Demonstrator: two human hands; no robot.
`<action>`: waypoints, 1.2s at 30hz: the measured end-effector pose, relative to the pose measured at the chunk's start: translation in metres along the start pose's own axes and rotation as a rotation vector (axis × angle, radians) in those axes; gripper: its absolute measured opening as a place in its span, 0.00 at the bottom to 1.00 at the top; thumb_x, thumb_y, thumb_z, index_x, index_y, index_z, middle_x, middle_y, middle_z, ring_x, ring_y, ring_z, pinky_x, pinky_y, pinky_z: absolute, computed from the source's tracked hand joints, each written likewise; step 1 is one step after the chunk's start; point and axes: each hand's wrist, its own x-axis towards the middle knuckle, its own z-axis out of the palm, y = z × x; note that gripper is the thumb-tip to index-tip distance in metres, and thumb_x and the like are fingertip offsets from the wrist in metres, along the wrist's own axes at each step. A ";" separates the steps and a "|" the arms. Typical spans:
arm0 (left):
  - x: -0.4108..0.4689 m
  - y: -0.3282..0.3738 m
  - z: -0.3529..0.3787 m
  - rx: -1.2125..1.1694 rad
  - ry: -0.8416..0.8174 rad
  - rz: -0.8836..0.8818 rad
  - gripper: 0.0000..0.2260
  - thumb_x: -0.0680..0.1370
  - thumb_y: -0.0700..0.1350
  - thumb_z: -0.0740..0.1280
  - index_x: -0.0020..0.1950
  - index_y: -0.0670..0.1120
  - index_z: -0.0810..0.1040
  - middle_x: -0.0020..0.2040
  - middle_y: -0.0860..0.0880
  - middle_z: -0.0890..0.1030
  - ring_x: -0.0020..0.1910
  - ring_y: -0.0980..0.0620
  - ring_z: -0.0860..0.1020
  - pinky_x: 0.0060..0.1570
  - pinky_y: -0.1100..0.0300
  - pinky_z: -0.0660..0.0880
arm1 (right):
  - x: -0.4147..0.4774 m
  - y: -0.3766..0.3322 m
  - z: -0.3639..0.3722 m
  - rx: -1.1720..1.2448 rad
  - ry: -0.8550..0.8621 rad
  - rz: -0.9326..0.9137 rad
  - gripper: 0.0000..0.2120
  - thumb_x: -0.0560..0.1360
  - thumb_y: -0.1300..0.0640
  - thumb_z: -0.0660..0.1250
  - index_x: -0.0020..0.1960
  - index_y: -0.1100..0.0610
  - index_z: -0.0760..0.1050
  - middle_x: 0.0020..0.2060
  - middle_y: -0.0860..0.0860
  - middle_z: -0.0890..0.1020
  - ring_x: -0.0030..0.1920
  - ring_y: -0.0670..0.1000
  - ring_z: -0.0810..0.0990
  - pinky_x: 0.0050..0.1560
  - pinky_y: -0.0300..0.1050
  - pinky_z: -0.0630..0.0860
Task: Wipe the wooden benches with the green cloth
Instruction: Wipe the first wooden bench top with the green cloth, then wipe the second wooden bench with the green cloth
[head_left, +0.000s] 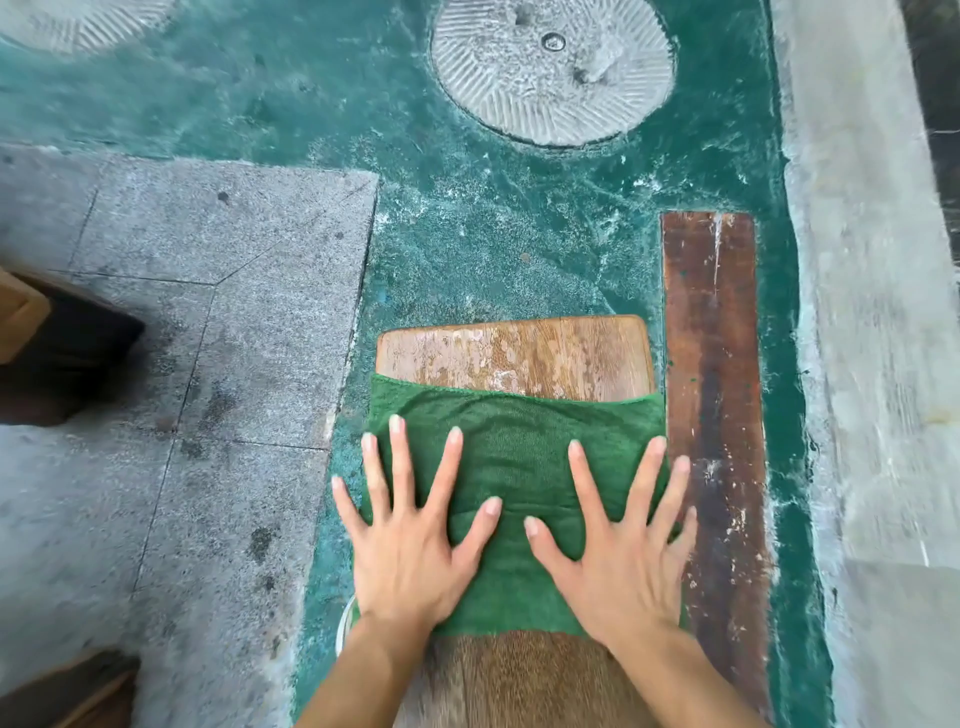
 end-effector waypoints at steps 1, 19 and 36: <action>0.019 0.000 -0.002 0.000 0.024 -0.013 0.33 0.80 0.72 0.48 0.84 0.64 0.49 0.87 0.46 0.45 0.85 0.38 0.48 0.74 0.25 0.56 | 0.017 0.000 -0.003 0.008 0.019 0.028 0.42 0.74 0.22 0.51 0.84 0.36 0.50 0.84 0.65 0.43 0.82 0.72 0.45 0.70 0.79 0.60; 0.298 -0.128 -0.130 -0.004 -0.045 0.246 0.21 0.85 0.63 0.54 0.60 0.45 0.72 0.58 0.39 0.74 0.62 0.38 0.73 0.59 0.37 0.69 | 0.266 -0.140 -0.107 0.042 -0.094 -0.253 0.27 0.78 0.37 0.51 0.63 0.56 0.70 0.57 0.61 0.77 0.59 0.64 0.74 0.61 0.61 0.67; 0.173 -0.434 -0.493 -0.200 -0.353 -0.195 0.18 0.77 0.64 0.71 0.40 0.52 0.71 0.37 0.51 0.78 0.43 0.44 0.78 0.43 0.55 0.72 | 0.270 -0.516 -0.392 -0.501 -0.468 -0.897 0.11 0.72 0.44 0.78 0.49 0.50 0.87 0.50 0.54 0.86 0.55 0.59 0.83 0.56 0.51 0.79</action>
